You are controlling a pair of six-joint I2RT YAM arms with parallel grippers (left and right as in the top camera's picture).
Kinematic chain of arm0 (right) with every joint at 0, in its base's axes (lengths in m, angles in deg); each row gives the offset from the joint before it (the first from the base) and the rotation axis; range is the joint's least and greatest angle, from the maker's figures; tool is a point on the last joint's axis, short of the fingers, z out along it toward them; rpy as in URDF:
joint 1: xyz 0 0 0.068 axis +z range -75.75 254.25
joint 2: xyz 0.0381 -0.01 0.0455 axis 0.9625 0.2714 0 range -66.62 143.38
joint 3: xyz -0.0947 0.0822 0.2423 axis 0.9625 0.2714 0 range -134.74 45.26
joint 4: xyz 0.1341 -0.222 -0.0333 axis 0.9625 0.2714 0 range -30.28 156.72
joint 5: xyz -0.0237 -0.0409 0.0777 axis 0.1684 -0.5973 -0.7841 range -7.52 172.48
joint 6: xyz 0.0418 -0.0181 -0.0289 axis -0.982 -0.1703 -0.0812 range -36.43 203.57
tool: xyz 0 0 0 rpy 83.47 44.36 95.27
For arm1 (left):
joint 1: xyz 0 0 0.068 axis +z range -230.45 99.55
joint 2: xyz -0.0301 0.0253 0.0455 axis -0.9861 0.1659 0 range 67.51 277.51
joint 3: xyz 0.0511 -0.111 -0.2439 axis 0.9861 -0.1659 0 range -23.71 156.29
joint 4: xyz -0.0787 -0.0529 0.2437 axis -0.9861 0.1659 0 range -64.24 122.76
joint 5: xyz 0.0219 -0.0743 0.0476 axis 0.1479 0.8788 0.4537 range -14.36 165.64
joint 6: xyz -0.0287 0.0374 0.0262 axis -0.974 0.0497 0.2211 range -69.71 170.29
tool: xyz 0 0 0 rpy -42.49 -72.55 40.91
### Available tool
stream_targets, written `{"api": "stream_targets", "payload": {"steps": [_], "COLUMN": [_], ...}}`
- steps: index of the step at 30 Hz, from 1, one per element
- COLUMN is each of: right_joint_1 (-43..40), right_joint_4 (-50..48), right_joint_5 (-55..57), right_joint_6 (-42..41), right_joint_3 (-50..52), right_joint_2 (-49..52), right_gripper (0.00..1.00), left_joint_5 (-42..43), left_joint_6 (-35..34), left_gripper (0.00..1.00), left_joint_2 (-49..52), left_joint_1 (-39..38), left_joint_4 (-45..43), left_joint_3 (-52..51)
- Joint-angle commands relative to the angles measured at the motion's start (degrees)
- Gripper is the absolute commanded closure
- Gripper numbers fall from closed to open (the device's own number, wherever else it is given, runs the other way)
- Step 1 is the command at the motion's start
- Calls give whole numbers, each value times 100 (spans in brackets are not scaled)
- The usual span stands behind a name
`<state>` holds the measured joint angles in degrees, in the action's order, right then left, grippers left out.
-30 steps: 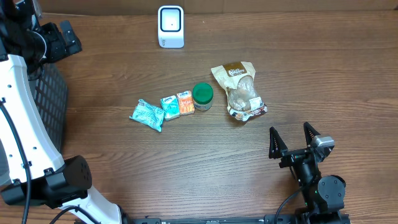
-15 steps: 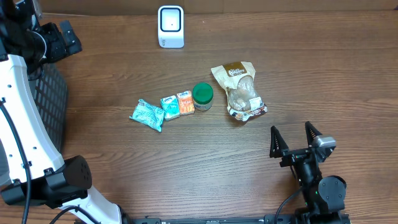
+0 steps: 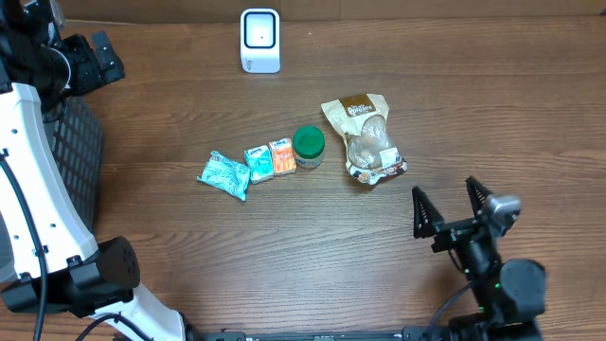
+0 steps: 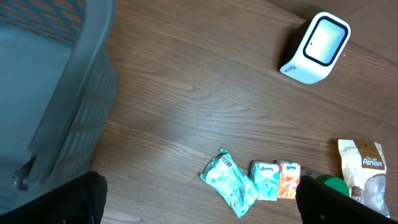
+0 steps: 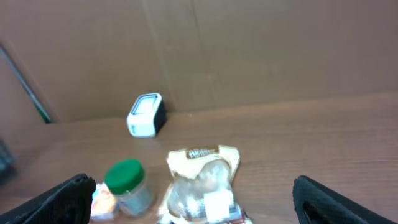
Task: Scan the item barcode
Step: 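Reach the right gripper forward and grasp the clear plastic bag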
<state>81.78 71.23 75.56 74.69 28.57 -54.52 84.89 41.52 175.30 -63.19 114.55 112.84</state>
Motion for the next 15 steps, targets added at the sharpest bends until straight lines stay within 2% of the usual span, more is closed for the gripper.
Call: {"api": "stream_targets", "payload": {"steps": [1, 6, 14, 15], "right_joint_1": [-22, -22, -20, -20], "right_joint_4": [542, 1770, 3543, 3635], "right_joint_5": [-289, -721, -1202, -1676], "right_joint_6": [44, 481, 490, 409], "right_joint_3": [-1292, -2986, -5270, -5672], "right_joint_2": [811, 2181, 4664, 5410], "right_gripper": [0, 0, 0, 0], "left_joint_5": [66, 66, 66, 66], "left_joint_6": [109, 109, 107, 109], "left_gripper": [0, 1, 1, 0], "left_joint_2": [0, 0, 0, 0], "left_joint_1": [-2, -2, -2, -2], "left_joint_4": [9, 9, 9, 9], "left_joint_3": [20, 20, 20, 20]}}
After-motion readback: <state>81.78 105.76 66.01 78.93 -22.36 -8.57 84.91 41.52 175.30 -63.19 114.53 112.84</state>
